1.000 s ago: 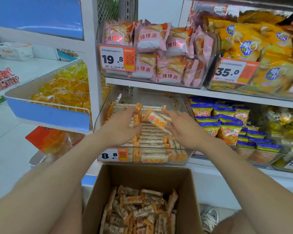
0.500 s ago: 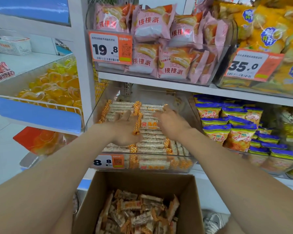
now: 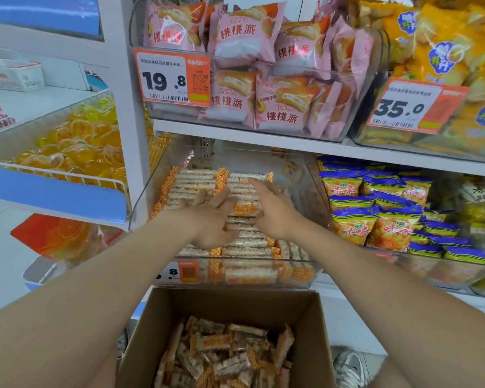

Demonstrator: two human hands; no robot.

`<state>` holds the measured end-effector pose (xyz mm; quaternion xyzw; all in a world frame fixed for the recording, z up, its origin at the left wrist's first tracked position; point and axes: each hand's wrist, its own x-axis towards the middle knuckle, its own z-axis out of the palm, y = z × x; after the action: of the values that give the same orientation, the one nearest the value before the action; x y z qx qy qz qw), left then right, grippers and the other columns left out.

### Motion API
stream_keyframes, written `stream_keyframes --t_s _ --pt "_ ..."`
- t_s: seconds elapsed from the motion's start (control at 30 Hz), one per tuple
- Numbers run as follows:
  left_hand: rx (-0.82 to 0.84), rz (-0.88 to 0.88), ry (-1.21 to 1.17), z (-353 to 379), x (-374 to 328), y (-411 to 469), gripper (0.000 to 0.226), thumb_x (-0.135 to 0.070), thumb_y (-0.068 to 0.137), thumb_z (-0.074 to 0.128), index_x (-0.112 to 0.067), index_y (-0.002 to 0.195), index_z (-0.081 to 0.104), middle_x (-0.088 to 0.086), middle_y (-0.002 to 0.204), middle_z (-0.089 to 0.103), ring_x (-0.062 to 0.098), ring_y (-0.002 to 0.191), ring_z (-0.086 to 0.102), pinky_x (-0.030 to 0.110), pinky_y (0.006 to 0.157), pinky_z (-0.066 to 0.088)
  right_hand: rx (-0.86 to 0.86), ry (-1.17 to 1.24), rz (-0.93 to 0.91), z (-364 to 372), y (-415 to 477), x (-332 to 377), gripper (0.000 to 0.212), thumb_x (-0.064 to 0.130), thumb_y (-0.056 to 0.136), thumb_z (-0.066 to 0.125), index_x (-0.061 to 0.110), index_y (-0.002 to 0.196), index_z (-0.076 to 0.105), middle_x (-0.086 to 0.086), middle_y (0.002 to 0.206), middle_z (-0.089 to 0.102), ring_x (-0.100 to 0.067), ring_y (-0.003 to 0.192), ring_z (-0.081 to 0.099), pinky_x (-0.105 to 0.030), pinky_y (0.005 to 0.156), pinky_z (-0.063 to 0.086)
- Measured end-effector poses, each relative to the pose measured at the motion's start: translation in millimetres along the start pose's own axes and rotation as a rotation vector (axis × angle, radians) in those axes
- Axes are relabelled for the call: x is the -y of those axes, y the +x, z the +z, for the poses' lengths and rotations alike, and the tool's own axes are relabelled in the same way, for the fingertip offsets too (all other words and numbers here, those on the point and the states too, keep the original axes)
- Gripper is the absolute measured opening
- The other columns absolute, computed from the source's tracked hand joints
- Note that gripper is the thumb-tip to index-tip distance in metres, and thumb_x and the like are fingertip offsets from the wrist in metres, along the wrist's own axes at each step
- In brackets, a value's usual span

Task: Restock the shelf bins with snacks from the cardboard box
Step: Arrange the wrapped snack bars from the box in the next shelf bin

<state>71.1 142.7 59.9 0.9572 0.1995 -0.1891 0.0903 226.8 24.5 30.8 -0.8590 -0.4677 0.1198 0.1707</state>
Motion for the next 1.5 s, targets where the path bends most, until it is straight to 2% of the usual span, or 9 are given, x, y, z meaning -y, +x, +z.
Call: stream_keyframes --t_s 0.23,0.4,0.57,0.73,0.87,1.07,1.17,1.37,1.5 --pt "-0.182 0.039 0.008 -3 2 -5 0.075 -0.059 0.104 0.044 -0.030 0.166 0.013 0.001 0.174 0.008 0.040 0.157 0.012 0.062 0.123 0.018 -0.085 -0.083 0.258 -25 -38 18 0.072 0.023 0.091 0.072 0.013 0.150 0.033 -0.024 0.146 0.037 -0.049 0.140 0.035 -0.052 0.108 0.045" --pt "-0.500 0.186 -0.053 -10 -10 -48 0.031 -0.042 0.100 0.053 -0.023 0.123 0.064 0.003 0.115 0.067 0.027 0.107 0.064 0.042 0.087 0.055 -0.116 0.018 -0.018 -55 -102 36 0.023 0.026 0.096 0.063 0.024 0.116 0.071 0.005 0.090 0.071 -0.011 0.087 0.069 -0.029 0.076 0.054" --pt "-0.392 0.387 -0.252 19 -40 -115 0.016 -0.030 0.097 0.058 -0.031 0.081 0.063 -0.015 0.066 0.058 0.003 0.067 0.056 0.021 0.058 0.038 0.263 -0.038 -0.156 -49 -165 53 0.018 0.024 0.096 0.063 0.023 0.080 0.072 0.007 0.055 0.057 -0.003 0.054 0.055 -0.013 0.054 0.039" --pt "-0.005 0.411 -0.080 92 -57 -109 0.011 -0.030 0.099 0.058 -0.027 0.095 0.068 -0.012 0.081 0.064 0.007 0.074 0.059 0.030 0.072 0.051 0.594 -0.300 -0.141 13 -194 28 0.025 0.021 0.096 0.052 0.012 0.078 0.067 -0.009 0.073 0.064 -0.029 0.069 0.064 -0.047 0.065 0.058" --pt "0.194 0.248 -0.027 144 -60 -78 0.024 -0.037 0.101 0.058 -0.030 0.123 0.066 -0.005 0.112 0.065 0.019 0.099 0.064 0.041 0.090 0.058 0.551 -0.449 0.013 48 -198 4 0.023 0.009 0.099 0.055 0.014 0.076 0.052 -0.008 0.083 0.054 -0.027 0.067 0.056 -0.034 0.053 0.040" --pt "0.193 0.051 -0.323 225 -44 -24 0.029 -0.032 0.103 0.058 -0.025 0.130 0.065 0.002 0.127 0.064 0.022 0.113 0.061 0.033 0.093 0.051 0.446 -0.131 0.326 125 -187 -30 0.012 0.007 0.100 0.055 0.011 0.088 0.058 -0.018 0.109 0.062 -0.030 0.084 0.062 -0.035 0.065 0.049" --pt "0.157 -0.052 -0.406 276 -41 -6 0.028 -0.027 0.102 0.059 -0.022 0.129 0.064 0.005 0.128 0.065 0.025 0.114 0.063 0.035 0.095 0.052 0.535 -0.018 0.491 184 -192 -45 0.034 0.016 0.103 0.054 0.004 0.135 0.055 -0.030 0.154 0.038 -0.039 0.116 0.062 -0.041 0.093 0.056" --pt "0.186 -0.069 -0.449 344 -48 19 0.069 -0.010 0.101 0.059 -0.016 0.162 0.028 0.014 0.155 0.045 0.034 0.133 0.053 0.042 0.107 0.051 0.518 0.186 0.704 267 -198 -59 0.019 0.025 0.100 0.057 0.011 0.109 0.064 -0.014 0.121 0.063 -0.035 0.117 0.060 -0.035 0.092 0.052" --pt "0.190 -0.083 -0.474 368 -55 27 0.078 -0.007 0.101 0.060 -0.012 0.166 0.017 0.013 0.171 0.020 0.035 0.156 0.024 0.041 0.122 0.035 0.546 0.282 0.725 298 -202 -65 0.055 0.040 0.100 0.058 0.013 0.147 0.052 -0.013 0.150 0.051 -0.036 0.137 0.049 -0.039 0.113 0.043"
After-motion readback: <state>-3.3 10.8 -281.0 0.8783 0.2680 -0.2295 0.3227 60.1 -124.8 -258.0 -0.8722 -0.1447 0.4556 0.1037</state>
